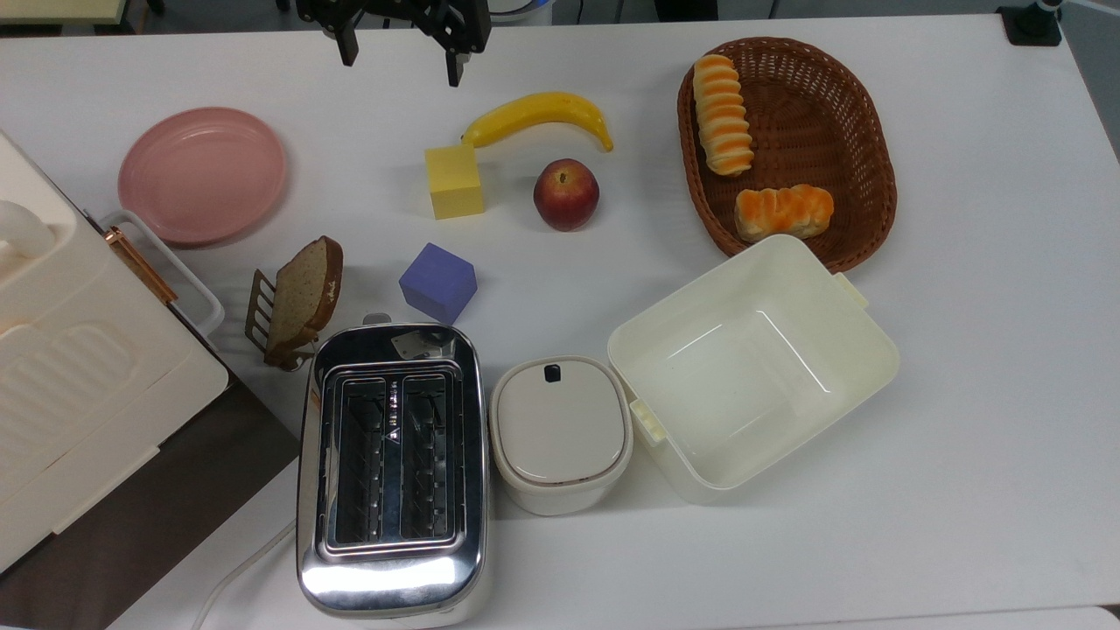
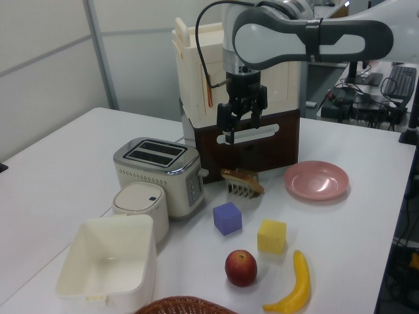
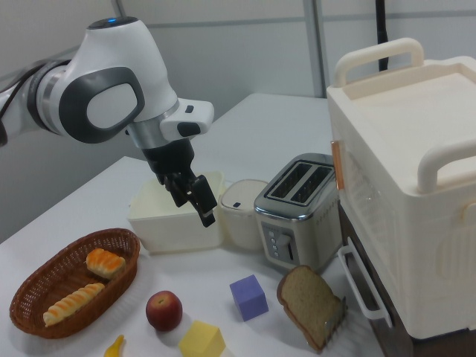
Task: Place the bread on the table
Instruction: 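Move the open gripper from rest toward the wicker basket, then lower the gripper onto the striped bread roll in the basket, then close the gripper on the striped bread roll and lift it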
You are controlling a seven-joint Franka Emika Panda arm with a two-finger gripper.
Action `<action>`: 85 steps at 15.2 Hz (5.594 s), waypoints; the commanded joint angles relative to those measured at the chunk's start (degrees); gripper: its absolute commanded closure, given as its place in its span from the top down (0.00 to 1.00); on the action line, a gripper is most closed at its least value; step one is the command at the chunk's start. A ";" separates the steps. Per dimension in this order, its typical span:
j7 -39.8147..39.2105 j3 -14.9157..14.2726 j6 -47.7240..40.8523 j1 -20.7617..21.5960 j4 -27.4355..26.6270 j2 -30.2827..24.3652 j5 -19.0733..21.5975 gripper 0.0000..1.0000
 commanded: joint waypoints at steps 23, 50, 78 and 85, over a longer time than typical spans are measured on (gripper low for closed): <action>-2.04 -0.57 -0.99 1.34 1.09 1.04 1.22 1.00; 22.89 30.01 4.72 6.42 -10.76 6.39 -11.59 1.00; 35.76 32.56 7.27 14.00 -23.07 6.58 -19.61 1.00; 35.40 33.00 7.88 15.22 -25.89 7.81 -19.62 1.00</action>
